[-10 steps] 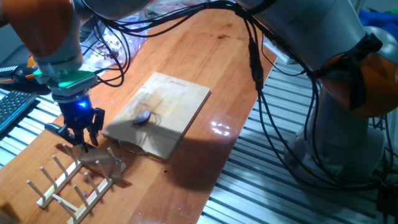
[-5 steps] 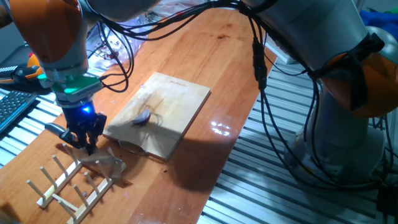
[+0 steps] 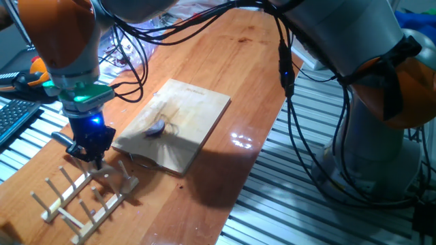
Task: Chop the onions
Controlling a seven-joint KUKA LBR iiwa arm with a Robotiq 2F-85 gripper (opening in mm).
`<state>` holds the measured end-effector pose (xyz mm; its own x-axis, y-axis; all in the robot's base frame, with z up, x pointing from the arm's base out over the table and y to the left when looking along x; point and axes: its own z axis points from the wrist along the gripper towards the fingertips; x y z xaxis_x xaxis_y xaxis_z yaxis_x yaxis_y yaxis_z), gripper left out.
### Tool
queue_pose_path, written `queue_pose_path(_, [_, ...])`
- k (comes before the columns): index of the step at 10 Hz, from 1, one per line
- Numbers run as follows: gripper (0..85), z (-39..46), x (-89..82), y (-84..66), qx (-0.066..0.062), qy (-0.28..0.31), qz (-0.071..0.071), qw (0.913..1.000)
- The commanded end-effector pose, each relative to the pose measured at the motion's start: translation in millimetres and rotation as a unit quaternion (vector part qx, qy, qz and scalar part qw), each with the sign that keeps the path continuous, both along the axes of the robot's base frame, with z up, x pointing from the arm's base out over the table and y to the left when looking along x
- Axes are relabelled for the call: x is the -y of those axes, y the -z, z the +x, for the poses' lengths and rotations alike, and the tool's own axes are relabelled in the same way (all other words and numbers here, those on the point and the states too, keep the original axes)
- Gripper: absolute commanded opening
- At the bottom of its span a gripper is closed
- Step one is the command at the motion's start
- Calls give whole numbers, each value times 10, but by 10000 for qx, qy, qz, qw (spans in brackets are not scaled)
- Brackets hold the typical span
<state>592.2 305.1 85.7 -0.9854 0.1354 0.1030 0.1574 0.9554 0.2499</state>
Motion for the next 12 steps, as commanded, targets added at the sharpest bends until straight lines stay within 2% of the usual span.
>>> queue_pose_path(1, [0,7,-96,-81,19,45,-38,10000])
queue_pose_path(3, [0,13,-230,-227,45,43,-283,9996])
queue_pose_path(4, [0,33,-274,-356,-15,-34,-455,9990])
queue_pose_path(5, [0,54,-269,-479,-109,-108,-566,9983])
queue_pose_path(8, [0,54,-98,-786,-209,-230,-564,9979])
queue_pose_path(9, [0,39,-31,-889,-274,-253,-531,9979])
queue_pose_path(11, [0,32,163,-1094,-424,-340,-347,9979])
queue_pose_path(12, [0,52,311,-1189,-435,-466,-370,9973])
